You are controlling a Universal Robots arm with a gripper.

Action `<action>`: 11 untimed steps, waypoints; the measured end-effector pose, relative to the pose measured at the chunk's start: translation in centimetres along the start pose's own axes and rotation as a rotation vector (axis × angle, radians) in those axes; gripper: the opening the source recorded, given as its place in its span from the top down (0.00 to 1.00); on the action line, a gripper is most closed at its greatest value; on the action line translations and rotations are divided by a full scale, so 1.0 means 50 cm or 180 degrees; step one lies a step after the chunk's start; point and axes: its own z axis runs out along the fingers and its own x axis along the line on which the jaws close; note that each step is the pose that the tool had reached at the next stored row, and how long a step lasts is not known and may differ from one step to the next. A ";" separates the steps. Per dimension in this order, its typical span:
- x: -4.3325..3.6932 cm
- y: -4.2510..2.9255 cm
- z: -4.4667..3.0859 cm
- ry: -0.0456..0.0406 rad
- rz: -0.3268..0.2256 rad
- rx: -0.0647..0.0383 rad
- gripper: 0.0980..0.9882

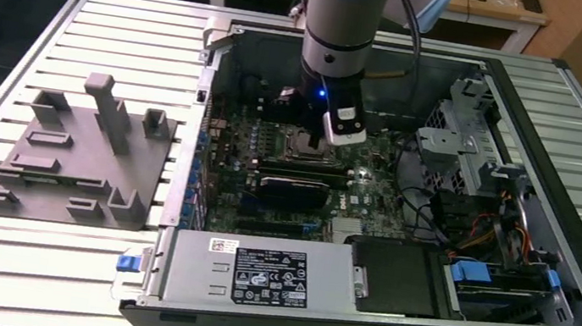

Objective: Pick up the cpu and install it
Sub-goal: 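Install the second cpu locking lever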

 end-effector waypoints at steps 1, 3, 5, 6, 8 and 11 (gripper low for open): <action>0.001 0.007 0.001 -0.0002 -0.0001 0.0008 0.99; 0.003 0.015 0.003 -0.0004 -0.0001 0.0016 0.99; 0.003 0.017 0.003 -0.0005 -0.0002 0.0017 0.99; 0.003 0.017 0.003 -0.0006 -0.0002 0.0020 0.99; 0.003 0.017 0.003 -0.0008 -0.0002 0.0029 0.99; 0.003 0.017 0.003 -0.0009 -0.0003 0.0033 0.99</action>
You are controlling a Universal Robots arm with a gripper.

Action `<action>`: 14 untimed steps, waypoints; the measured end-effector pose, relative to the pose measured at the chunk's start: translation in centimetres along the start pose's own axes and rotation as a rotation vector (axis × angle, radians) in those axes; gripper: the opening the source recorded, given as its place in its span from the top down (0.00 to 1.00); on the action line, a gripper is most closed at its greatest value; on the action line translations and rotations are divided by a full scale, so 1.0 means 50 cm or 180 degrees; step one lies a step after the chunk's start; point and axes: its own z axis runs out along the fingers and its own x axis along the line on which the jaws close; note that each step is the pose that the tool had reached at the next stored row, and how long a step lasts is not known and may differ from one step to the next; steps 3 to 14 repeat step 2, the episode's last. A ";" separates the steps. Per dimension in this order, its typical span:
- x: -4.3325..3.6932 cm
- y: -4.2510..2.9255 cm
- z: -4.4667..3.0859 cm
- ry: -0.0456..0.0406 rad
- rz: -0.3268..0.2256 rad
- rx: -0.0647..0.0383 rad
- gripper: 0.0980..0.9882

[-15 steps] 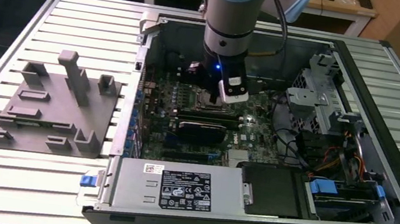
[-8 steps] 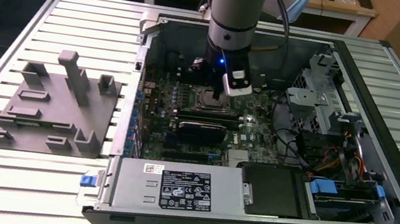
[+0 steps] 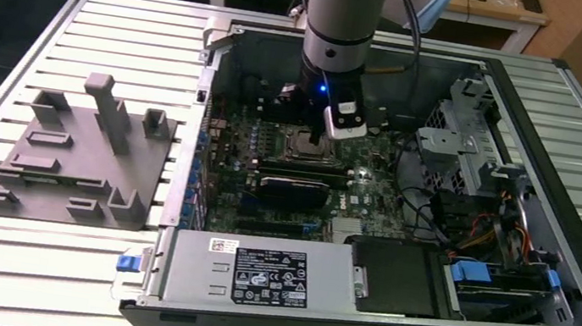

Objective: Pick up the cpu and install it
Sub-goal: 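Install the second cpu locking lever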

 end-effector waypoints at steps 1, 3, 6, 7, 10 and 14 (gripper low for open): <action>0.000 0.000 0.000 0.0000 0.0000 0.0000 0.99; 0.000 0.000 0.000 0.0000 0.0000 0.0000 0.99; 0.000 0.000 0.000 0.0000 0.0000 0.0000 0.99; 0.000 0.000 0.000 0.0000 0.0000 0.0000 0.99; 0.000 0.000 0.000 0.0000 0.0000 0.0000 0.99; 0.000 0.000 0.000 0.0000 0.0000 0.0000 0.99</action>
